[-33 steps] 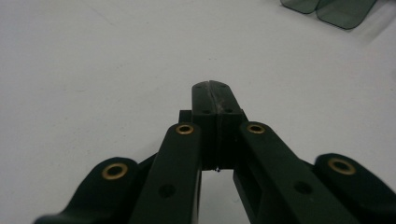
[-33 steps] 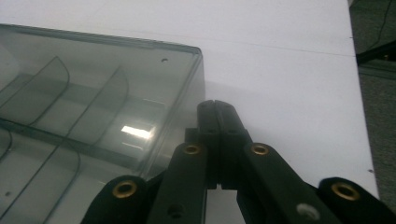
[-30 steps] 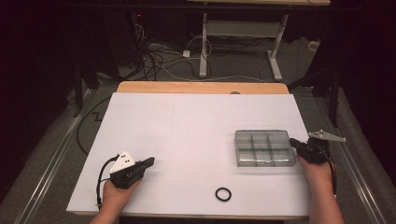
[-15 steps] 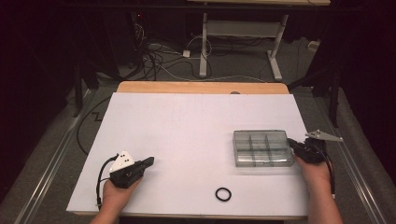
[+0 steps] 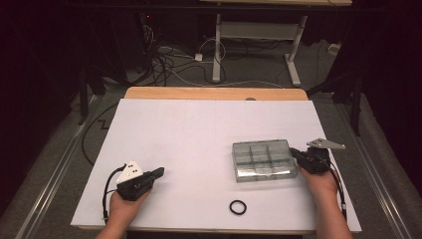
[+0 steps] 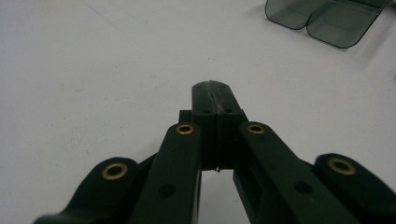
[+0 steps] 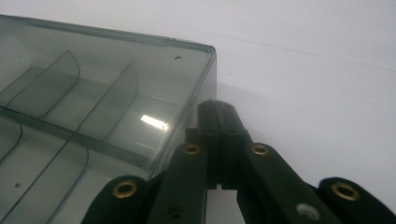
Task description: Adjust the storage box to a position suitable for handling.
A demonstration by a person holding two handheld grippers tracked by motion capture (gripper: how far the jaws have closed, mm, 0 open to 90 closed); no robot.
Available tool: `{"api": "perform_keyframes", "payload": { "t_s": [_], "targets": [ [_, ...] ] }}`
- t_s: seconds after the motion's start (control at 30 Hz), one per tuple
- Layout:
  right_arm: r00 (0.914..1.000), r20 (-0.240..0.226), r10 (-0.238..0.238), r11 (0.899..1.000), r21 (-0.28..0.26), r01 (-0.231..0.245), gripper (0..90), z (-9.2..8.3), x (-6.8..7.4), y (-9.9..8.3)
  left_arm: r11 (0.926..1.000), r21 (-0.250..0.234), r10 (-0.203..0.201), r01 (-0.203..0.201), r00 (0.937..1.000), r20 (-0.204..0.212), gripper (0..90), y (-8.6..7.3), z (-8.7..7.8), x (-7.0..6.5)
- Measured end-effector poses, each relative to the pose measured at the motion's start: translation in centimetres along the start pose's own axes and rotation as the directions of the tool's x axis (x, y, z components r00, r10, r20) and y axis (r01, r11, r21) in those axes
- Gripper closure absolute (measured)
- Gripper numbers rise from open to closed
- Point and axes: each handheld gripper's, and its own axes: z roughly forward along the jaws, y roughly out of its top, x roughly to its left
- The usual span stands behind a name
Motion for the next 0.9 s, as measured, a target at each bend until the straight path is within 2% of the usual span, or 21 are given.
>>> {"api": "perform_keyframes", "payload": {
  "t_s": [0.17,0.2,0.23,0.27,0.4,0.53,0.73,0.83,0.9],
  "targets": [
    [0.9995,-0.021,-0.023,1.0,0.002,0.023,90.0,0.7,1.4,0.4,1.0,0.001,0.0,0.0,1.0,0.003,87.7,0.0,0.0,0.0],
    [0.999,-0.029,-0.035,0.999,0.002,0.035,90.0,1.0,2.1,0.5,1.0,0.001,0.0,0.0,1.0,0.003,87.7,0.0,0.0,0.0],
    [0.999,-0.029,-0.035,0.999,0.002,0.035,90.0,1.0,2.1,0.5,1.0,0.0,0.0,0.0,1.0,0.003,87.7,0.0,0.0,0.0],
    [0.9983,-0.043,-0.04,0.999,0.001,0.04,90.0,1.3,2.8,0.6,1.0,0.001,0.001,-0.001,1.0,0.003,87.7,0.0,0.0,0.0],
    [0.9969,-0.06,-0.05,0.999,0.001,0.05,90.0,1.7,3.9,0.8,1.0,0.001,0.001,-0.001,1.0,0.004,87.7,0.0,0.0,0.0],
    [0.9913,-0.103,-0.083,0.996,0.003,0.084,90.0,2.4,6.0,1.1,1.0,0.002,0.001,-0.001,1.0,0.004,87.7,0.0,0.0,0.0],
    [0.9776,-0.159,-0.138,0.99,0.004,0.141,90.0,3.2,9.0,1.3,1.0,0.003,0.002,-0.002,1.0,0.004,87.7,0.0,0.0,0.0],
    [0.9738,-0.163,-0.158,0.986,0.019,0.163,90.0,3.0,9.8,0.9,1.0,0.002,0.001,-0.001,1.0,0.005,87.7,0.0,0.0,0.0],
    [0.9718,-0.173,-0.16,0.986,0.023,0.167,90.0,2.5,9.8,0.4,1.0,0.002,0.002,-0.002,1.0,0.005,87.7,0.0,0.0,0.0]
  ]
}}
